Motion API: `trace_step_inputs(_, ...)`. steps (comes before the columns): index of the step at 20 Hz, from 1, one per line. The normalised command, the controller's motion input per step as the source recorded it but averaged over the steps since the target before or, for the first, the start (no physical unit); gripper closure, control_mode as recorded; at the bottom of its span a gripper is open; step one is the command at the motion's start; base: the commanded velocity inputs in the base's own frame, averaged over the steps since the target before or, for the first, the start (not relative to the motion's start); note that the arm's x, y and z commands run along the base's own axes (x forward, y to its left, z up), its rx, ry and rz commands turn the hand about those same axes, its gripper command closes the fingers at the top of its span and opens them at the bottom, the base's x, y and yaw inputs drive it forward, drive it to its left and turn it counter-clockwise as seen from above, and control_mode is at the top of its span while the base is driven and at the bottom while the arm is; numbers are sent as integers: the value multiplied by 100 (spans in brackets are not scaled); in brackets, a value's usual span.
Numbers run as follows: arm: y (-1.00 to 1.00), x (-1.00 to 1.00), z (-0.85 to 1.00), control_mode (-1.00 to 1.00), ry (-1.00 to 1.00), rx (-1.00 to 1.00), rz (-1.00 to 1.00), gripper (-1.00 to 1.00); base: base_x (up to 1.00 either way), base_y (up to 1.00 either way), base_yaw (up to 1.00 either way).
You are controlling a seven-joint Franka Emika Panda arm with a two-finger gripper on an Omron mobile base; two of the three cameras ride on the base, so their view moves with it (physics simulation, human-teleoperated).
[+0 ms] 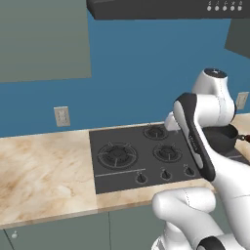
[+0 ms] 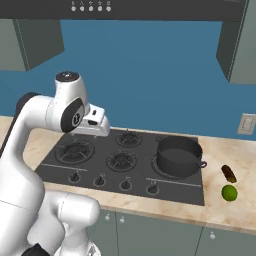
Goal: Put the lime and sweet potato in the pot. Retrieve the spatula and lightly stir the vegetables in the pot.
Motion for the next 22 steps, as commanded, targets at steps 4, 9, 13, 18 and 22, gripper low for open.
trace_step_inputs(4, 0, 0, 0, -100, 0, 0, 0, -100, 0, 0, 0)
trace_step_inputs(9, -6, -1, 0, 100, 1, 0, 0, -100, -23, -60, 0)
trace_step_inputs(13, 0, 0, 0, 100, 0, 0, 0, -100, -30, -100, -6)
trace_step_inputs(18, 0, 0, 0, 100, 0, 0, 0, -100, 7, -100, -6)
trace_step_inputs(22, 0, 0, 0, 100, 0, 0, 0, -100, 11, -75, 11)
